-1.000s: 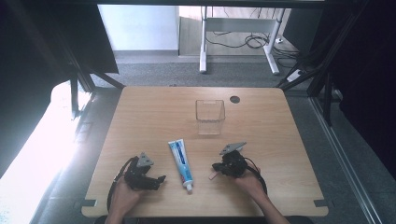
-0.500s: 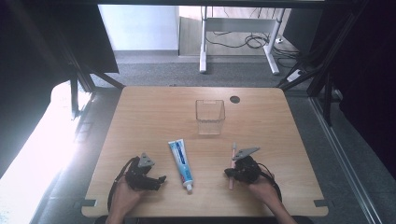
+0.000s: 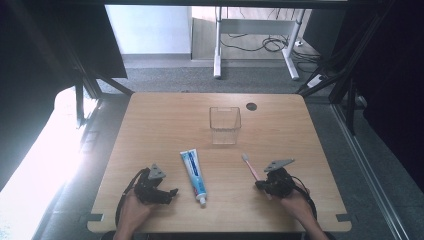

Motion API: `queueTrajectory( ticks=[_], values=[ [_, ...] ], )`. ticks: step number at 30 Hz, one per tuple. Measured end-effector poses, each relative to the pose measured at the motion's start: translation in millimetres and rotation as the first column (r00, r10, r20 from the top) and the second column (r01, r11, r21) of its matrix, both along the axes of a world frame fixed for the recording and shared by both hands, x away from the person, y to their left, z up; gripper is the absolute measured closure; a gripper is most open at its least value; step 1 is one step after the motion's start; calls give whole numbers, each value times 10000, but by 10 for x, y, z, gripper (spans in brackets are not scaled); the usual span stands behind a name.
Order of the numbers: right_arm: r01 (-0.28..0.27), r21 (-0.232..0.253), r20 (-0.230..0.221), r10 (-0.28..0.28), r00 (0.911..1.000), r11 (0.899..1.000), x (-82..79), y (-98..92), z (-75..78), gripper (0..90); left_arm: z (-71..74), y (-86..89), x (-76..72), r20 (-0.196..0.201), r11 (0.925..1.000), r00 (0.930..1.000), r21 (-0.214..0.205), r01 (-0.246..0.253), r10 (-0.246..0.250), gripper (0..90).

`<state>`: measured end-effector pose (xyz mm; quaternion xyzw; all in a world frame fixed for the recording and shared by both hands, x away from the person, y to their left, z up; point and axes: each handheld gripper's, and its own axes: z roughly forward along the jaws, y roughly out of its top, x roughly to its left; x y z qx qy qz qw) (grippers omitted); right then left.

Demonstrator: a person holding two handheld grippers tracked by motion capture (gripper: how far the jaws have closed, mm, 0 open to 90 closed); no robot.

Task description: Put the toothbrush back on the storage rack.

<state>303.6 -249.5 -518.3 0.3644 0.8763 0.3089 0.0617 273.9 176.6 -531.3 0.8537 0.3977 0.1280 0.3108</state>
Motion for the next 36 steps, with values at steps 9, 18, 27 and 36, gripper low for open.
queueTrajectory(
  ticks=[9,18,27,36],
  values=[
    [574,-304,19,-573,9984,9979,16,-253,34,883,2,2,-1,37,10000,10000,57,36,-37,140],
    [411,-718,-150,-423,9990,9966,36,-257,142,821,11,1,-10,64,9999,9999,70,87,-88,141],
    [319,-1525,-532,-404,9978,9878,156,-233,282,720,14,7,-15,58,9999,9999,83,131,-132,142],
    [237,-2385,-867,-456,9952,9708,305,-140,338,643,8,1,-16,67,9997,9998,117,195,-196,142]
  ],
)
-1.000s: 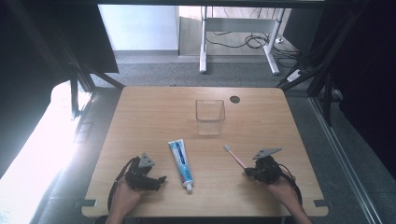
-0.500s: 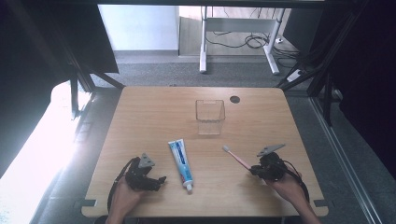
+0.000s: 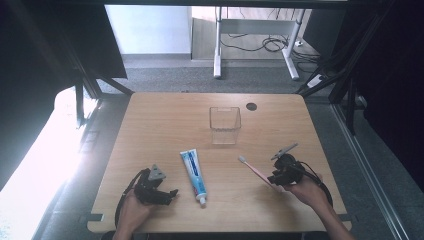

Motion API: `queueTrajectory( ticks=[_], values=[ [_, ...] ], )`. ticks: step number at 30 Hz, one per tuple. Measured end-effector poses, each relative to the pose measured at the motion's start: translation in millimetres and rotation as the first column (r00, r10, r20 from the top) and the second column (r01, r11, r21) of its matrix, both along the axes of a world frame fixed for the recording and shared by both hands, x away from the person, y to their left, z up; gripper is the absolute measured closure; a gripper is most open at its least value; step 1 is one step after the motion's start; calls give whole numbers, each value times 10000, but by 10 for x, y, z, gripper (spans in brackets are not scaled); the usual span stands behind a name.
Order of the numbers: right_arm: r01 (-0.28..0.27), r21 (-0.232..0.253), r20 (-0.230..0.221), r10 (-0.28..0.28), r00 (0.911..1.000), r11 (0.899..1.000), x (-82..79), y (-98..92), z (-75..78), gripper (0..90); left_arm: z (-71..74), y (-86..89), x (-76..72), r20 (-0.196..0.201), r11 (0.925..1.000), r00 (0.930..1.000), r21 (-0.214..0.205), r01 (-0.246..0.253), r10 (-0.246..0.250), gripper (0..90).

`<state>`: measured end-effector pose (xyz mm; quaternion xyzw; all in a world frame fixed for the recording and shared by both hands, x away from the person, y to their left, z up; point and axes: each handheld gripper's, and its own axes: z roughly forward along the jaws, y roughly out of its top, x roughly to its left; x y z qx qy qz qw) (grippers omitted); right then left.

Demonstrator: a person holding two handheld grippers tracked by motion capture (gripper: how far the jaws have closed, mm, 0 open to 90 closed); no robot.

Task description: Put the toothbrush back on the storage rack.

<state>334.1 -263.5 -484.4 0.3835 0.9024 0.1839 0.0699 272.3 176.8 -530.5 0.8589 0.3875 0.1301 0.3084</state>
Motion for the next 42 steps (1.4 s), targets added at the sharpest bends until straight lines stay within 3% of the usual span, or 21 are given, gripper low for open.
queueTrajectory(
  ticks=[10,15,17,22,29,36,42],
  values=[
    [-437,-859,-549,391,9977,9953,179,164,54,671,0,4,-1,22,10000,10000,25,18,-19,142],
    [-1012,-1302,-933,894,9916,9863,248,280,55,702,-2,3,0,18,10000,10000,67,47,-47,142],
    [-1123,-1562,-1223,936,9881,9813,288,357,31,715,-1,4,-1,29,10000,10000,52,46,-46,142],
    [-1244,-1801,-1526,972,9835,9758,334,429,-3,722,0,7,-2,34,10000,10000,70,58,-58,142],
    [-1610,-2282,-1881,1188,9749,9602,395,532,-81,724,3,14,-1,22,9999,9999,94,98,-98,142],
    [-1641,-2493,-2121,1115,9709,9544,425,576,-144,740,1,8,-2,-4,9999,9999,118,107,-107,142],
    [-1536,-2495,-2255,968,9694,9561,448,591,-146,785,2,8,-3,2,9999,9999,123,110,-110,142]
  ],
)
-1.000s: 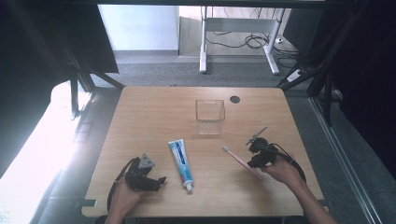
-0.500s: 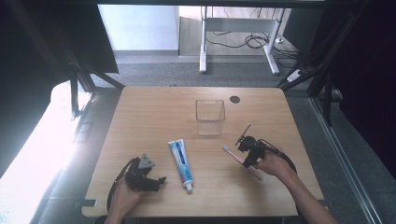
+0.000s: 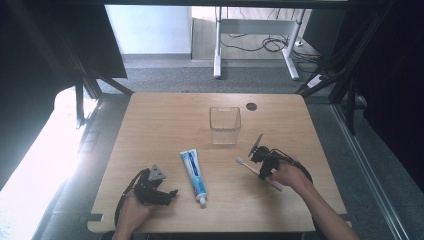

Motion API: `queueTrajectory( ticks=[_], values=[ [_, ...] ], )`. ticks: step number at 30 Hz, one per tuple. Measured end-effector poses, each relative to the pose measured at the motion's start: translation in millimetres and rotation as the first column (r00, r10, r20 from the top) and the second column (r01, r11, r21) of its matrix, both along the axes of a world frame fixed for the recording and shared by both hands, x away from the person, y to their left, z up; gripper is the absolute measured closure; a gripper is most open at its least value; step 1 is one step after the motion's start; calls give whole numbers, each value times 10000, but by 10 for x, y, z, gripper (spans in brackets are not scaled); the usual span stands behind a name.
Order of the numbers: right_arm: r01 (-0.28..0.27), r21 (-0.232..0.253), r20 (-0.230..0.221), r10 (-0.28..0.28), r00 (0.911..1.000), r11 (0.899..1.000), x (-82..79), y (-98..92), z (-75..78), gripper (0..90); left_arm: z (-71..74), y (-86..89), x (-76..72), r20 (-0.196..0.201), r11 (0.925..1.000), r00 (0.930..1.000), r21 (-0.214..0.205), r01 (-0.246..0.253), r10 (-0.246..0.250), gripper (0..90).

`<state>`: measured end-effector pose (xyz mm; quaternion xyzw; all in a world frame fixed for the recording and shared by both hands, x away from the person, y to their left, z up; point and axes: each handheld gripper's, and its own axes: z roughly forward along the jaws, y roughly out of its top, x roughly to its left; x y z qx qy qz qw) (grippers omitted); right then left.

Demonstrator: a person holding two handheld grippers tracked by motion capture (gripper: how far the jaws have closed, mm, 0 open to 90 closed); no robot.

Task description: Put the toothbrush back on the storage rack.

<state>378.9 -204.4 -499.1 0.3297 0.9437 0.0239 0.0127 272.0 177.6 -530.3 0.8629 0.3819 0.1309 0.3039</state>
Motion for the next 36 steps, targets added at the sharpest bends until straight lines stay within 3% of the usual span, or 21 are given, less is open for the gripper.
queueTrajectory(
  ticks=[19,36],
  values=[
    [151,380,545,-172,9984,9992,-50,-91,180,791,4,-4,-3,76,10000,10000,-34,-37,38,142],
    [147,1355,1176,-308,9926,9907,-99,-186,419,791,-2,1,0,-4,9995,10000,-293,-78,78,133]
  ],
)
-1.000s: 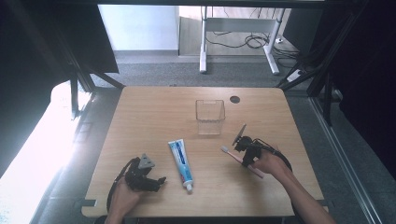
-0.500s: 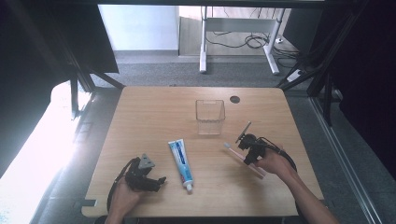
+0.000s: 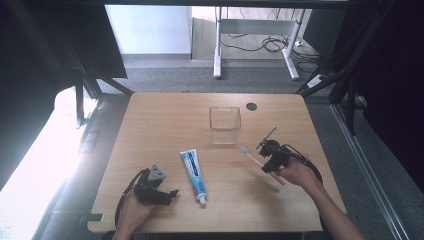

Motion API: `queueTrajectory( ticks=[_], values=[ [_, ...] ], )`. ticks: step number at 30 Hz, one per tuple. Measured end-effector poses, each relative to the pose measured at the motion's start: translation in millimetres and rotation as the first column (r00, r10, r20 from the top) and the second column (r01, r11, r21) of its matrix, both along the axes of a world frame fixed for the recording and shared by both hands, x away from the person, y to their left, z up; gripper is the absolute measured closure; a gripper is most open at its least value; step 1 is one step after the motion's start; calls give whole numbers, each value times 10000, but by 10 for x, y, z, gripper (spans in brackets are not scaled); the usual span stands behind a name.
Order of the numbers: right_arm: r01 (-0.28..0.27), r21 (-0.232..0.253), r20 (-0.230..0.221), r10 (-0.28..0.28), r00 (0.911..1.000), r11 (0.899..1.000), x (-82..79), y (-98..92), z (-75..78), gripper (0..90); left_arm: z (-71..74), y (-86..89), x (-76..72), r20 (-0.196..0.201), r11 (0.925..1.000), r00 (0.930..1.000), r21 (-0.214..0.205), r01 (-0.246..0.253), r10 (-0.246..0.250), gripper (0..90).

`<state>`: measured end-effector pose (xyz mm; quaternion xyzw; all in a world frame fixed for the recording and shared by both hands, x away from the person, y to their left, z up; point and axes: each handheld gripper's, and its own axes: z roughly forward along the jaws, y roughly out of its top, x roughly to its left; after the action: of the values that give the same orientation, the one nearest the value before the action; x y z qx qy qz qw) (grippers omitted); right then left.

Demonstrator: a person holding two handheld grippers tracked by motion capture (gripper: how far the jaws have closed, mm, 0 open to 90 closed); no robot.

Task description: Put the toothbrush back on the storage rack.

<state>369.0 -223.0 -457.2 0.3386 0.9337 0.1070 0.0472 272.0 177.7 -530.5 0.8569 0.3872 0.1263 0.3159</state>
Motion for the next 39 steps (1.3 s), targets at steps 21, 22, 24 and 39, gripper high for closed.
queueTrajectory(
  ticks=[21,22,24,39],
  values=[
    [141,1211,1039,-268,9942,9925,14,-54,316,791,13,0,2,89,9997,10000,-249,13,-10,132],
    [131,1279,1071,-270,9939,9917,16,-54,331,791,15,2,3,82,9997,10000,-247,31,-29,132],
    [140,1398,1160,-304,9928,9901,21,-53,356,791,16,3,3,106,9997,9999,-260,35,-32,132],
    [7,2151,2219,-496,9738,9766,68,-4,569,791,18,-2,0,307,10000,9995,1,53,-53,132]
  ],
)
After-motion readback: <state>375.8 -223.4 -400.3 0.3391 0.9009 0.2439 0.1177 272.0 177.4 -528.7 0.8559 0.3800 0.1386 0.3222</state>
